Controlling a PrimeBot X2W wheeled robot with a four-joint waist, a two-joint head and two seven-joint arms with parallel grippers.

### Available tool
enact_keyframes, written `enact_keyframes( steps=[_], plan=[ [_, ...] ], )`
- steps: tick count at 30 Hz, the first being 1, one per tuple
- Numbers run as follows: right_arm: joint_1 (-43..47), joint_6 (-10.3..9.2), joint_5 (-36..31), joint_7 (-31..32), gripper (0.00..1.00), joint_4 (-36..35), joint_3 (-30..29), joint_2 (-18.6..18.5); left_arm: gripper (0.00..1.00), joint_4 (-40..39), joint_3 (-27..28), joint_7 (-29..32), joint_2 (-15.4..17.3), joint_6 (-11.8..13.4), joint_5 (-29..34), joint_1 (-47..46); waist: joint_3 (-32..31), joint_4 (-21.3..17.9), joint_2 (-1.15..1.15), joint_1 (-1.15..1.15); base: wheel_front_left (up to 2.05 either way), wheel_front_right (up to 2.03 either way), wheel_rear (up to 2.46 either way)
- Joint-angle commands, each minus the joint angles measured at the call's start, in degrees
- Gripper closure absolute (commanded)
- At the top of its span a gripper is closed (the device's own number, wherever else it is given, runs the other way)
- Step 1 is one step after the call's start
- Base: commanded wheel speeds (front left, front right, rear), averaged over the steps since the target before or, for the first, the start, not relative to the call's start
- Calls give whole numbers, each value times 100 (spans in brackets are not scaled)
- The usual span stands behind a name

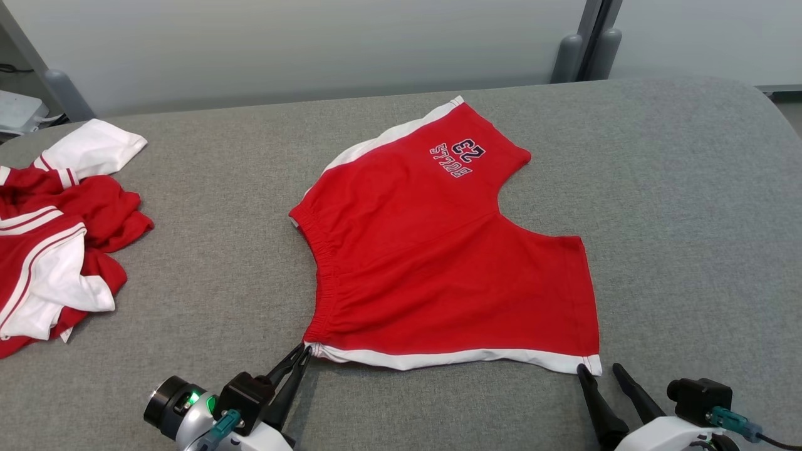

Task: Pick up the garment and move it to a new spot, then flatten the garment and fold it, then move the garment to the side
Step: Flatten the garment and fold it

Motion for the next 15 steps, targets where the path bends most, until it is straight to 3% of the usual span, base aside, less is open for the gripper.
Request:
enact_keyframes(
  steps=[1, 7, 9, 10, 11, 12, 15],
  plan=[
    [-177, 0, 81, -68, 9, 9, 164, -85, 100, -163, 192, -35, 72, -23, -76, -161, 10, 27, 0, 0, 0, 0, 0],
    [-313, 0, 221, -68, 17, 285, 273, -90, 100, -198, 180, -35, 52, -23, -76, -190, 38, 71, 0, 0, 0, 0, 0],
    [-363, 0, 272, -68, 37, 365, 303, -89, 100, -204, 158, -35, 39, -23, -68, -191, 45, 78, 0, 0, 0, 0, 0],
    [-388, 0, 299, -68, 56, 405, 327, -92, 100, -206, 151, -35, 33, -23, -66, -194, 47, 81, 0, 0, 0, 0, 0],
    [-409, 0, 327, -68, 68, 451, 346, -97, 100, -204, 143, -35, 28, -23, -63, -197, 48, 86, 0, 0, 0, 0, 0],
    [-431, 0, 350, -68, 99, 504, 384, -106, 100, -206, 138, -35, 25, -23, -62, -201, 48, 92, 0, 0, 0, 0, 0],
    [-481, 0, 415, -68, 100, 561, 431, -140, 100, -222, 148, -35, 19, -23, -70, -210, 47, 100, 0, 0, 0, 0, 0]
  ],
)
